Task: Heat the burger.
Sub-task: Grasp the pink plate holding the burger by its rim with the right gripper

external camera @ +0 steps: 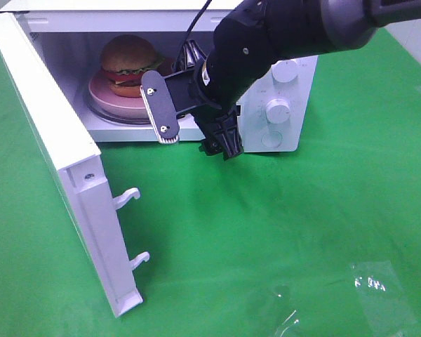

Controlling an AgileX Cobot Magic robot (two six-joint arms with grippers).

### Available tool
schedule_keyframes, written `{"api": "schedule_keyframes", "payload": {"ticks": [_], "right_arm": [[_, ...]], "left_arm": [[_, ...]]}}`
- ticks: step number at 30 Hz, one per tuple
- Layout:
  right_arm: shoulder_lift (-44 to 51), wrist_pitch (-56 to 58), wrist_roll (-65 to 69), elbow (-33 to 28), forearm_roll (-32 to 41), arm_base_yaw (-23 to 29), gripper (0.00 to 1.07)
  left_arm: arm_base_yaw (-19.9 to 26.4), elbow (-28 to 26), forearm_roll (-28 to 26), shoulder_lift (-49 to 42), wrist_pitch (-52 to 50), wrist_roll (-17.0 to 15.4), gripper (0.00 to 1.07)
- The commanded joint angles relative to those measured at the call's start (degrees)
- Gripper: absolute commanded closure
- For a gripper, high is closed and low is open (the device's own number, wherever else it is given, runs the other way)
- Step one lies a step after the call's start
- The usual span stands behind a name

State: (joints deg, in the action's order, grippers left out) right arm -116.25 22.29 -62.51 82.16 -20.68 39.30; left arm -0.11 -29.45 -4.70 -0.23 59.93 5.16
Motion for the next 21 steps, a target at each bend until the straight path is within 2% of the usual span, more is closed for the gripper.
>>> {"api": "schedule_keyframes", "payload": {"ticks": [1,21], "right_arm": [[-2.9,-0.1,1.3,3.2,0.1,0.0,0.21],[-12.9,2.6,1.5,16.8,0.7,0.0,0.22]], "left_arm": [[0.2,0.2,-0.1,-1.1,-0.6,0.0,0.08],[0.2,0.2,-0.1,-1.1,-0.6,0.0,0.08]]}}
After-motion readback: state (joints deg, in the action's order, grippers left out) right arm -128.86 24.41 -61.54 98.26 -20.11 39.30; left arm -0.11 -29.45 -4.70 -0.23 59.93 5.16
